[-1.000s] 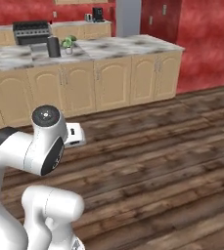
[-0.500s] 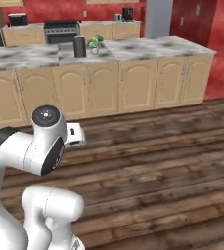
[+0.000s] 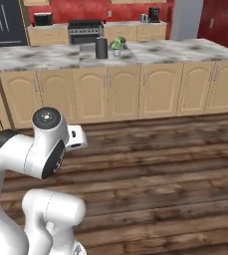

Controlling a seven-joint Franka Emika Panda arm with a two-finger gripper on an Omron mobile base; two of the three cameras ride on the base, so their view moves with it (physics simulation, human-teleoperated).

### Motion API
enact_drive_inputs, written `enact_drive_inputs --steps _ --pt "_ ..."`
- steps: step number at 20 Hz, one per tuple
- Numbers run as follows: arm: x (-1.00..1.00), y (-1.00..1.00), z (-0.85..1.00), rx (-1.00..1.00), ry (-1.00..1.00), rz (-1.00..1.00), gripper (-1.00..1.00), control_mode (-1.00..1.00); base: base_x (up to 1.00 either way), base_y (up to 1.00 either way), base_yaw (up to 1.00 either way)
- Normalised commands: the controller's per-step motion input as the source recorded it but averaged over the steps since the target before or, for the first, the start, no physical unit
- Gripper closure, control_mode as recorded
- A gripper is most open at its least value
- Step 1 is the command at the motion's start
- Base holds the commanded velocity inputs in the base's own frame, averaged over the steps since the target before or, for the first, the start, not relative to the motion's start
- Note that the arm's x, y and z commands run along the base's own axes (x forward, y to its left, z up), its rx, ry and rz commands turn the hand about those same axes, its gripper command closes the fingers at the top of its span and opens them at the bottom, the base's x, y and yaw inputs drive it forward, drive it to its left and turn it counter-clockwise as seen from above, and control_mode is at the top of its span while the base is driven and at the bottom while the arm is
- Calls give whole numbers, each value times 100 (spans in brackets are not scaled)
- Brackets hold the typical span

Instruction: Four empty soda cans are scattered around the kitchen. Gather all the cans and cluster them next to the stove for recycling.

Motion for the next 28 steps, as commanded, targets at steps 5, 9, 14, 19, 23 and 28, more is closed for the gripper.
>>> enact_drive_inputs --steps 5,9,14,19,23,28 --pt "0 0 0 0 0 0 -100 100 35 9 25" --pt "0 0 0 0 0 0 -100 100 36 12 24" --pt "0 0 0 0 0 0 -100 100 33 13 23" --pt "0 0 0 0 0 0 -100 100 35 14 25" --pt "0 0 0 0 0 0 -100 100 33 16 25" --pt "0 0 0 0 0 0 -100 100 27 14 27"
